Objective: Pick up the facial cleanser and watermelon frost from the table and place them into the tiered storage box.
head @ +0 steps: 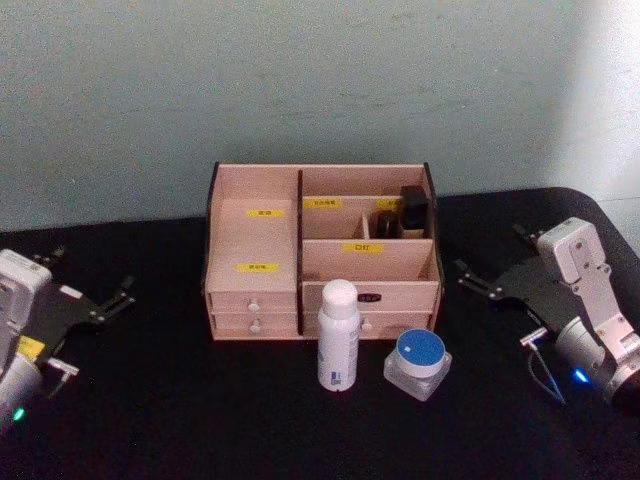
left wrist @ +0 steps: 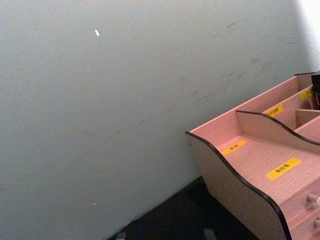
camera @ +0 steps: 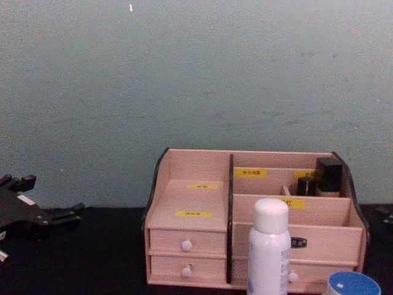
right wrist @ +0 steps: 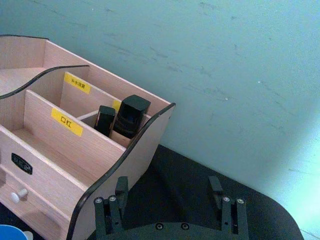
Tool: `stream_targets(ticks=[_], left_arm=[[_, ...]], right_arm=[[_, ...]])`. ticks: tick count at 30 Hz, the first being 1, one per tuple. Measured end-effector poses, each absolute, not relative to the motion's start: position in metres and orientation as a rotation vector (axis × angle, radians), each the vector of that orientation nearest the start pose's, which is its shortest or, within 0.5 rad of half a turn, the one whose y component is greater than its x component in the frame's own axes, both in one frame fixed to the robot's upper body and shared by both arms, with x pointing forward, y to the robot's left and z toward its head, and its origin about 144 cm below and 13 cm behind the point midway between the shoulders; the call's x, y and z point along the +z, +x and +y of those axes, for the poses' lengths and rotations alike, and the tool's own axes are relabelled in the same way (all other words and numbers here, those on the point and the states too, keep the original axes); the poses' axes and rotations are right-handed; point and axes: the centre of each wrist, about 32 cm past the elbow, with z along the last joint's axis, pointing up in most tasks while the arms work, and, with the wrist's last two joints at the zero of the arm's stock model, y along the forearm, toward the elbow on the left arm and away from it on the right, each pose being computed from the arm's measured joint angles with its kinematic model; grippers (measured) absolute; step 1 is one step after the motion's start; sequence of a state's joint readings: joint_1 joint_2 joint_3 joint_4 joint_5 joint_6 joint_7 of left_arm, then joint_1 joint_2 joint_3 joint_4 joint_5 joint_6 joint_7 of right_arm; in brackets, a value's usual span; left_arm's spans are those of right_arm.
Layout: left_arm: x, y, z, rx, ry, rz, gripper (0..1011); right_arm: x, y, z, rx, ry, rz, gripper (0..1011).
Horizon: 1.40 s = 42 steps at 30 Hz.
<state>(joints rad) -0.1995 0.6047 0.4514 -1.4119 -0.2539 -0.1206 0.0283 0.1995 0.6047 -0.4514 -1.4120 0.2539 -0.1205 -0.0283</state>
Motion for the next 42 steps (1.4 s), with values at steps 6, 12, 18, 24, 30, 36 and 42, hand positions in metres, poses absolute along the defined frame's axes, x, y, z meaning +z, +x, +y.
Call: stream_targets(ticks=[6,12,18,24,30,36,42], left_arm=[[1.1397,0.4886,0.3097,1.248,0.304,-0.285,1001],[1.1398,0.4886,0.3097,1.248,0.304,-0.285,1001],[1.1398,0.4886,0.3097,1.248,0.304,-0.285,1001],[1.1398,0.4886,0.3097,1.248,0.304,-0.285,1001],[1.1398,0.4886,0.3097,1.248,0.305,-0.285,1001],[1.1398,0.4886,0.3097,1.248,0.304,-0.285,1001],[1.1398,0.4886,0.3097,1.248,0.304,-0.285,1001]], right_arm=[[1.1398,0.4886,-0.3097,-1.248,-0.305,-0.285,1002],[1.1398,0.4886,-0.3097,-1.248,-0.305,-0.285,1003],[1.1398,0.4886,-0.3097,-1.248,-0.304,-0.285,1003],[1.1398,0.4886,-0.3097,-1.248,-0.304,-0.285,1002],[1.1398,0.4886,-0.3097,-1.248,-0.305,-0.285,1003],[1.1402,0.4893,-0.3119,-1.256,-0.295,-0.289,1002],[1.1405,0.4893,-0.3156,-1.259,-0.275,-0.284,1002]])
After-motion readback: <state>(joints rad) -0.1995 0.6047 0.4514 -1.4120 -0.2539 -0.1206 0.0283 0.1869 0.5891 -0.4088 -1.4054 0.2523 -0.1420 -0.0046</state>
